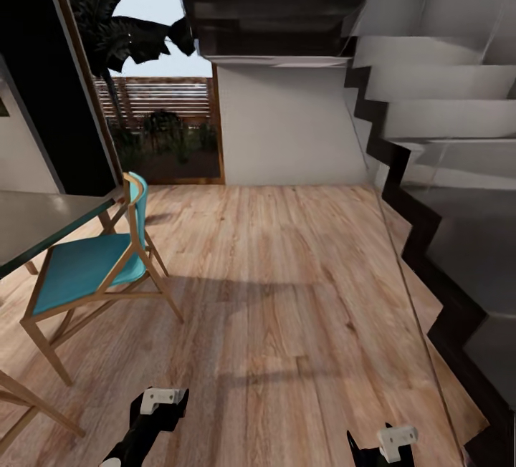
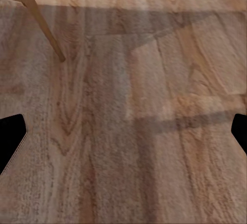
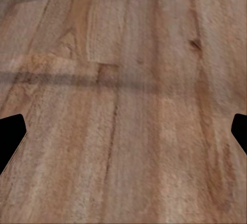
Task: Put the three can of soda from the living room inside the tash can in the kitchen.
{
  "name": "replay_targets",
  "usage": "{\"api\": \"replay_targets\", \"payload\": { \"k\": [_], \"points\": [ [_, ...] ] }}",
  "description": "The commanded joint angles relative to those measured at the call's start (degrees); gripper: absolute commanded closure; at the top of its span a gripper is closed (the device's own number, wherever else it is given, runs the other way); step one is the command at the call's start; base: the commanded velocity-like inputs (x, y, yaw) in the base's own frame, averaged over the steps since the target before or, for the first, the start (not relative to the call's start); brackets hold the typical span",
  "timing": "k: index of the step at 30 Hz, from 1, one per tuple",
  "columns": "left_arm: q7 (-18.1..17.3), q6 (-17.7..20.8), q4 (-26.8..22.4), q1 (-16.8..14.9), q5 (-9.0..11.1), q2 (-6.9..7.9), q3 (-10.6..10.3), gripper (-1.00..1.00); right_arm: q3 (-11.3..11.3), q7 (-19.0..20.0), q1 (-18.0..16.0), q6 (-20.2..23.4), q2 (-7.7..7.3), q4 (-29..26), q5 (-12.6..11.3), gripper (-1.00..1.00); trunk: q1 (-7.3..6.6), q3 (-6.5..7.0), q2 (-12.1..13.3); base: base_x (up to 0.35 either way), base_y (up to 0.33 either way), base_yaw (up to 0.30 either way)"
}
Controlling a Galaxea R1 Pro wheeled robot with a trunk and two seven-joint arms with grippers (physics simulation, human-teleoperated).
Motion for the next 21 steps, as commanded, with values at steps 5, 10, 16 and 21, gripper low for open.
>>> {"api": "replay_targets", "payload": {
  "k": [5, 10, 16, 21],
  "points": [
    [0.07, -0.06, -0.14, 0.02, 0.04, 0.0, -0.38, -1.0, 0.0, 0.0, 0.0, 0.0, 0.0, 0.0, 0.0, -1.0, 0.0, -0.23, 0.0, 0.106, 0.0, 0.211],
    [0.2, -0.08, -0.18, 0.0, 0.08, 0.0, -0.62, -1.0, 0.0, 0.0, 0.0, 0.0, 0.0, 0.0, 0.0, -1.0, 0.66, -1.03, -1.2, 0.029, 0.0, 0.205],
    [0.27, -0.09, -0.26, 0.02, 0.09, 0.0, -0.69, -1.0, 0.0, 0.0, 0.0, 0.0, 0.0, 0.0, 0.0, -1.0, 1.98, -2.42, -3.61, 0.005, 0.0, 0.203],
    [0.23, -0.09, -0.27, 0.02, 0.09, 0.0, -0.7, -1.0, -0.02, 0.07, 0.0, 0.0, 0.0, 0.0, 0.0, -1.0, 3.08, -3.58, -5.61, 0.001, 0.0, 0.202]
  ]
}}
